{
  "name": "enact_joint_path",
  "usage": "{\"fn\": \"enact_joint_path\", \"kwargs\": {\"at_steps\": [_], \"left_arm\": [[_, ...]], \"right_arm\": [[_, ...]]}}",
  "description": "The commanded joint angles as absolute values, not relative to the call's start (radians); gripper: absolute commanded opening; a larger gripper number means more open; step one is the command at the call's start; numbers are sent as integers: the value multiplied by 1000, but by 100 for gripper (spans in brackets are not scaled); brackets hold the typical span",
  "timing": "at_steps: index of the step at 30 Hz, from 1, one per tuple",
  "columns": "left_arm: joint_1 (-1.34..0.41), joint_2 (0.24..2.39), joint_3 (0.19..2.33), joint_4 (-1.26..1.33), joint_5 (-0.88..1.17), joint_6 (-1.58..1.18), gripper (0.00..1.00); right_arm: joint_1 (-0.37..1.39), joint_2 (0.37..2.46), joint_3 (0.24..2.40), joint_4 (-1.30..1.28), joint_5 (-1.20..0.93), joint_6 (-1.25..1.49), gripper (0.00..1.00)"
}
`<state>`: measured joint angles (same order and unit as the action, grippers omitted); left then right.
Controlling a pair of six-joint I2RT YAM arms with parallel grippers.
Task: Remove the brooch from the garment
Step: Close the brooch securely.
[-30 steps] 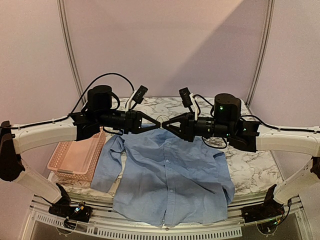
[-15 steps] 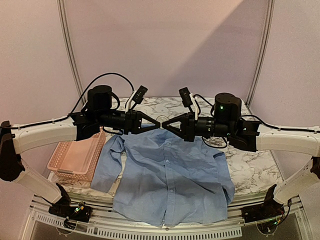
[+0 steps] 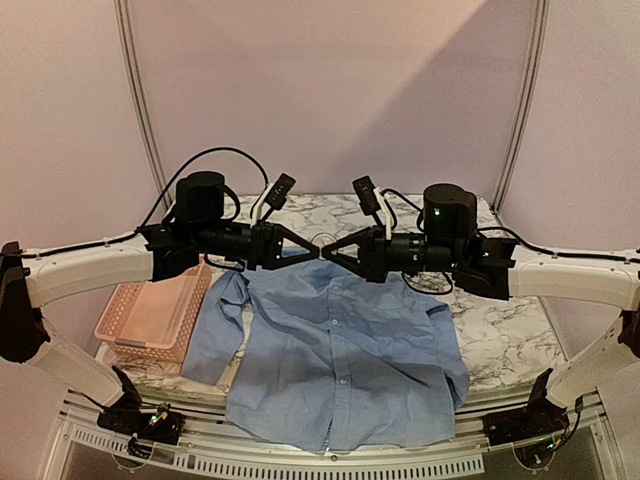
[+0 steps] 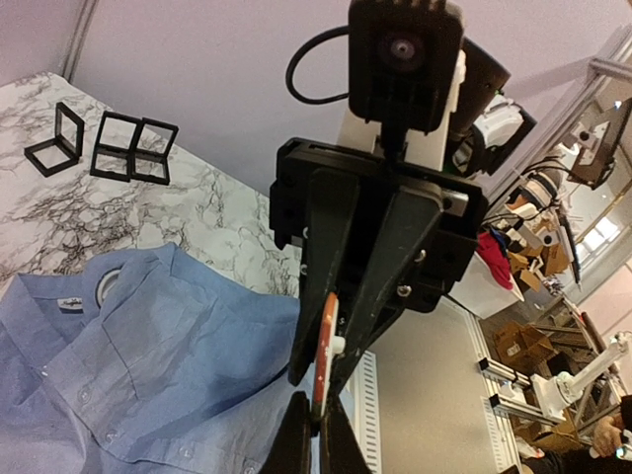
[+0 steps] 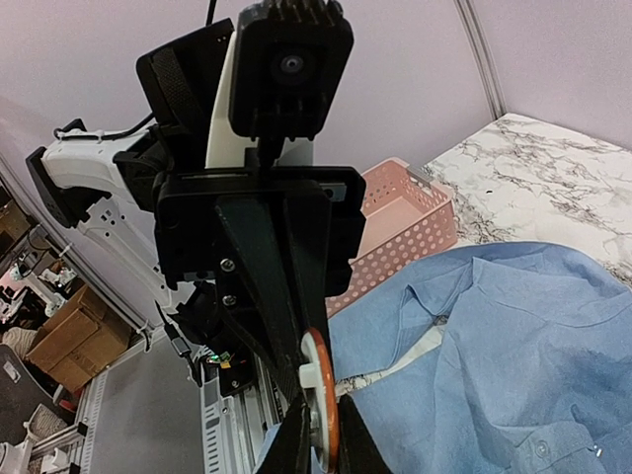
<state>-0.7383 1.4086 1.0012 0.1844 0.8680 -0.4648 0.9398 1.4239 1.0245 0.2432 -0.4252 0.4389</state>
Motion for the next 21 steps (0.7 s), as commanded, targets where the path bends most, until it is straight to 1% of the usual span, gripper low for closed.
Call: {"fn": "enact_joint_path", "kwargs": {"at_steps": [1,21], "left_arm": [[-773,1421,1008,180,903,-454,0],[-778,1414,1010,168,897,-440,0]], "right_arm": [[949,1470,1071,227,-442,423,9],[947,1467,1064,209,-344,459,3]]}}
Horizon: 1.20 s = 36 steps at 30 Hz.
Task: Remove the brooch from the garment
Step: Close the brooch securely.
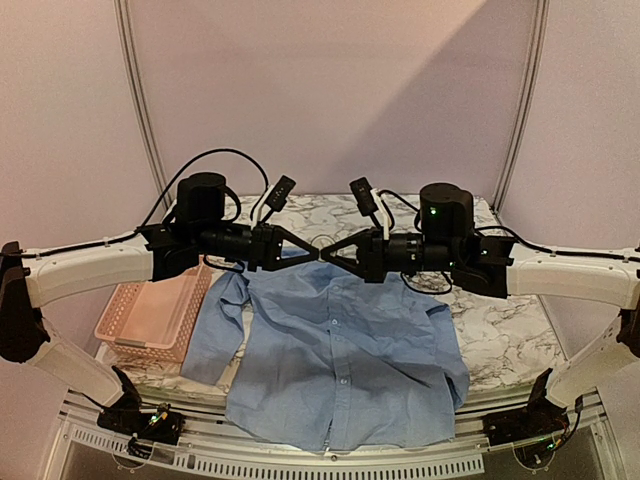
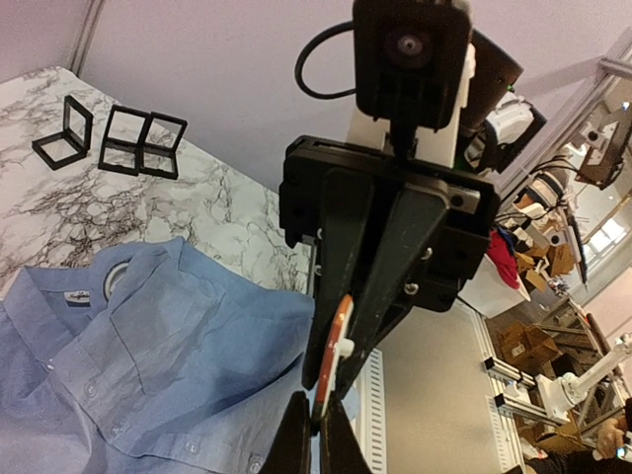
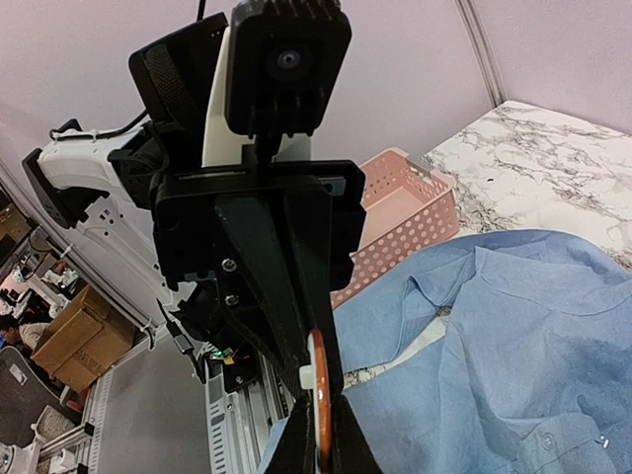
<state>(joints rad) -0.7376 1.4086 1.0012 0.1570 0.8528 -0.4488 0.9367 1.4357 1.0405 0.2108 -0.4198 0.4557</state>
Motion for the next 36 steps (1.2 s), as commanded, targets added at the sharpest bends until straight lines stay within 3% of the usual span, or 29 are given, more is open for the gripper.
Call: {"fn": "enact_joint_path", "kwargs": {"at_steps": [1,36], "left_arm": [[-778,1413,1009,167,896,-440,0],[-778,1401,1008,158,883,-427,0]], "right_arm": [[948,1467,1063,208,-339,461,3],[906,1390,973,252,-184,540,0]]}}
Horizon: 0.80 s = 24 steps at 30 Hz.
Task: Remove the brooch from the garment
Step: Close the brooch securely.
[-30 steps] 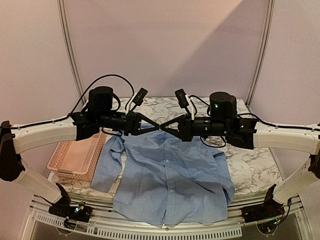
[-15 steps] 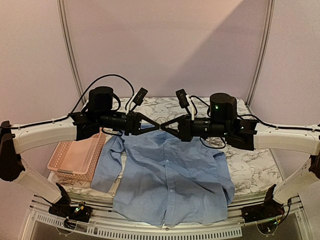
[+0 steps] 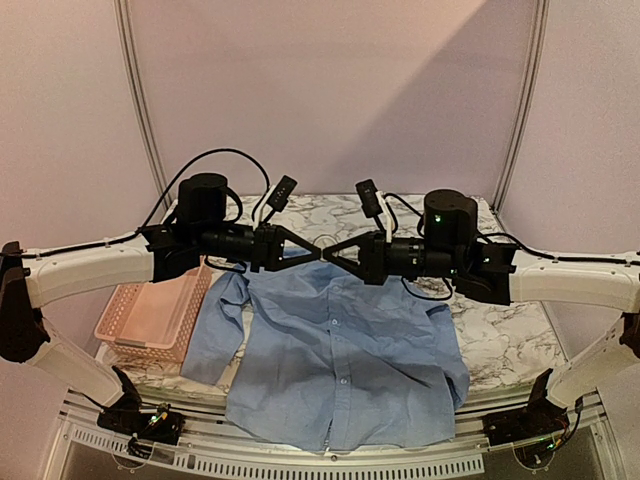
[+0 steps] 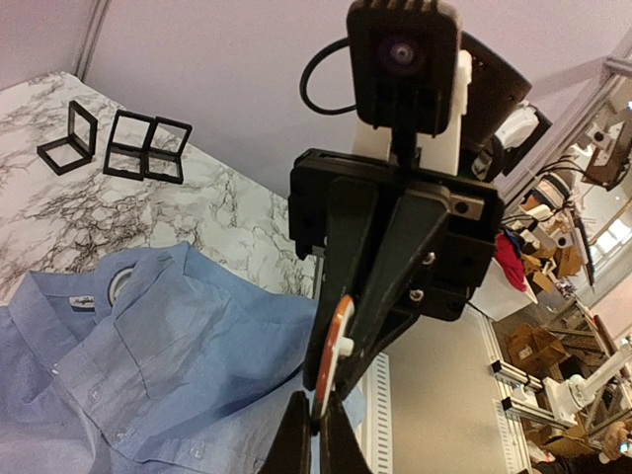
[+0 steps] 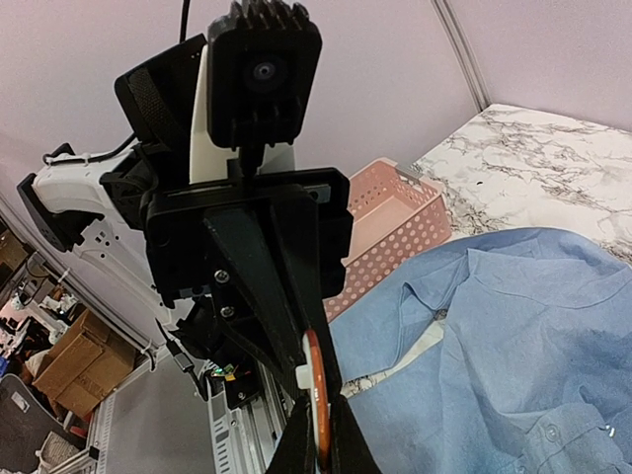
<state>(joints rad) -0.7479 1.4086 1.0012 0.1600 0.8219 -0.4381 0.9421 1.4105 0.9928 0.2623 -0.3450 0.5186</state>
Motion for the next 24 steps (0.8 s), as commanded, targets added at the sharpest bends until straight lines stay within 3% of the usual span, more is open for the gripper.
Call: {"fn": "enact_joint_path", "kwargs": {"at_steps": [1,24], "left_arm": [[-778,1401,1008,158,883,-428,0],[-778,1396,1008,166,892,-430,0]], "right_arm": [[906,1389,972,250,-179,544,0],[878,1405,985,181,-83,610,0]]}}
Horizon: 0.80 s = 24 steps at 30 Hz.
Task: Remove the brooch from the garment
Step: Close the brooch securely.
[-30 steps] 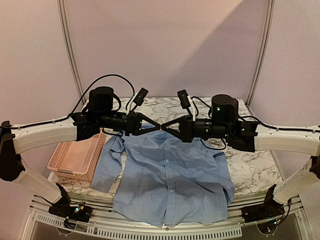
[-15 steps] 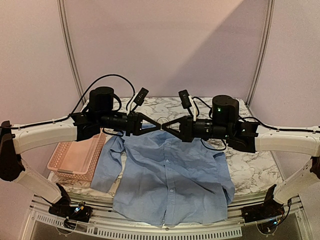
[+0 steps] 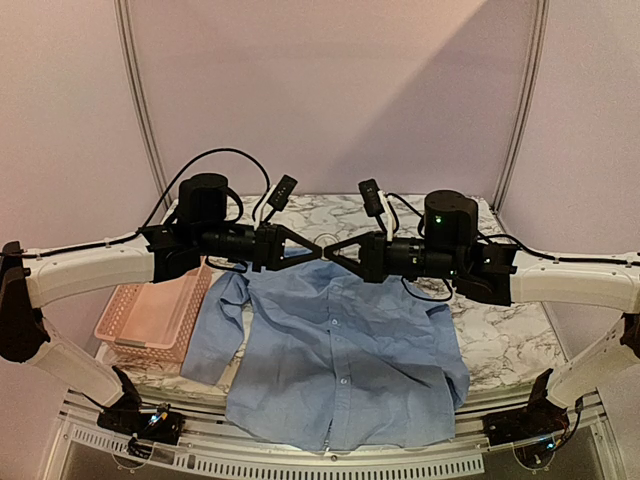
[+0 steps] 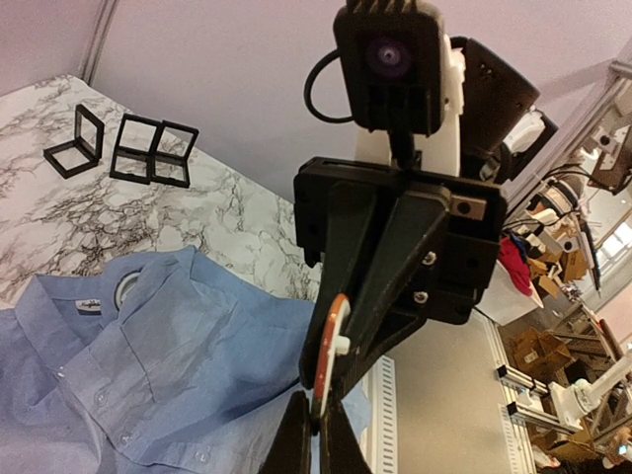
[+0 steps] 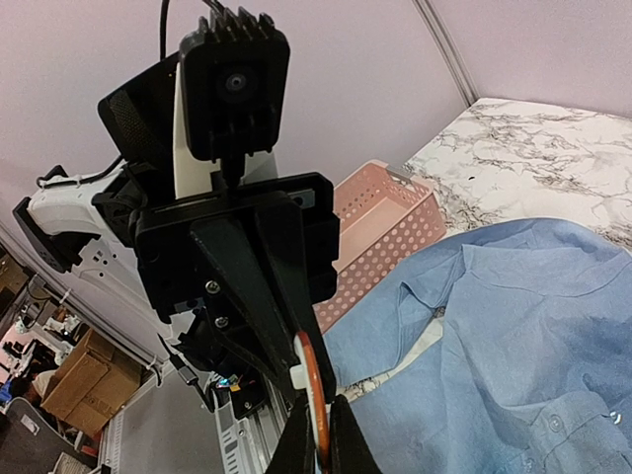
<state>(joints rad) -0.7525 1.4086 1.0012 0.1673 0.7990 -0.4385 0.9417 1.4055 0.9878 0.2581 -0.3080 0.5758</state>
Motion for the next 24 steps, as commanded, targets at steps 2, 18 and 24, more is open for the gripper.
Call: {"fn": "enact_joint_path", "kwargs": {"at_steps": [2,18,24], "left_arm": [[-779,1396,1006,166,890,-430,0],[-778,1401,1020,116,836,-413,0],[-772,1424,1040,49,775,-395,0]], "right_arm": [[876,1406,986,173,-64,619,0],[865,1357,929,182,13,651,0],[865,1354,933,203,-91,591,2]]}}
